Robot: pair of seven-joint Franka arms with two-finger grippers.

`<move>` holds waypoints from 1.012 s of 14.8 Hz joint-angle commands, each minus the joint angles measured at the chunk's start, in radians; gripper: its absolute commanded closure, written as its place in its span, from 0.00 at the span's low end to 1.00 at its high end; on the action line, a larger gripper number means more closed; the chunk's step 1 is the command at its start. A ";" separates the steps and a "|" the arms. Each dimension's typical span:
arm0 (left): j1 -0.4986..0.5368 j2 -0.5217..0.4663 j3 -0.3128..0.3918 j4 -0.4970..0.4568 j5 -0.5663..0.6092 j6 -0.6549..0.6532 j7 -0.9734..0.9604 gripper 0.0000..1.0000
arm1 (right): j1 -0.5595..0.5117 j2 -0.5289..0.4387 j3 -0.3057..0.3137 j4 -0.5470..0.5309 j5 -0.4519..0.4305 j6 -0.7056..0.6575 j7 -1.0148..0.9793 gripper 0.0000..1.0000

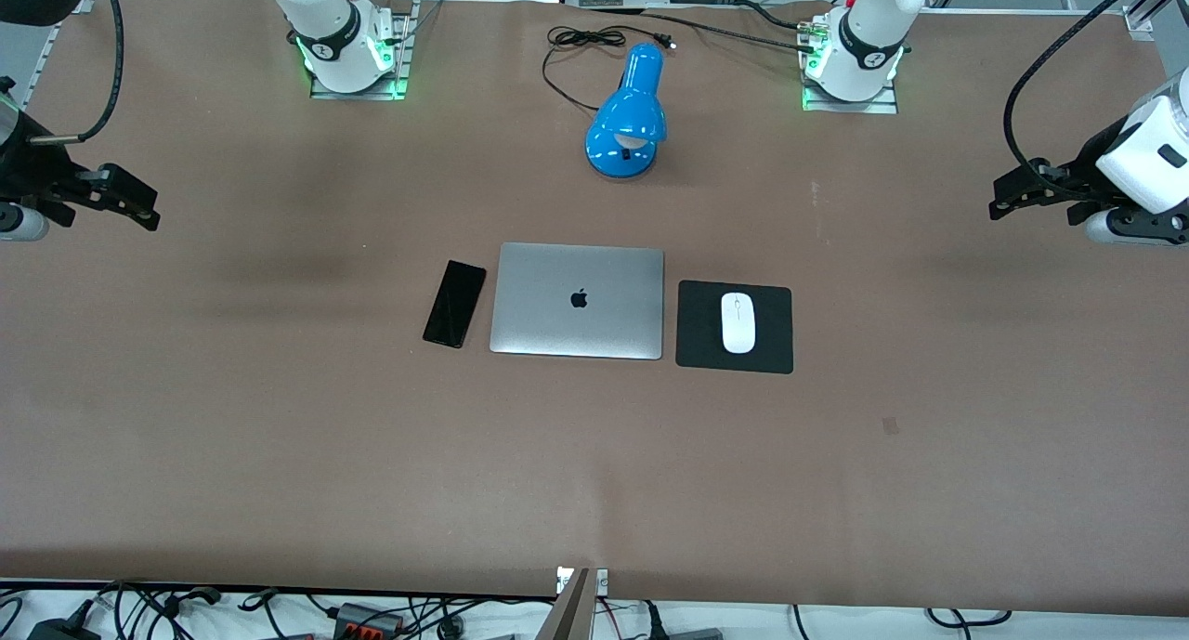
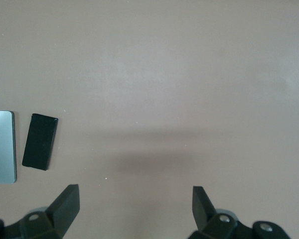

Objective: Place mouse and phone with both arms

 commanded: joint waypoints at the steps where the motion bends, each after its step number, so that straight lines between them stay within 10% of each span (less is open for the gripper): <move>1: -0.001 0.019 -0.003 0.036 0.015 -0.014 0.019 0.00 | -0.013 -0.001 0.002 -0.002 0.020 0.000 0.002 0.00; 15: 0.000 0.024 -0.004 0.042 0.040 -0.015 0.021 0.00 | 0.037 0.003 -0.061 -0.002 0.084 0.024 -0.016 0.00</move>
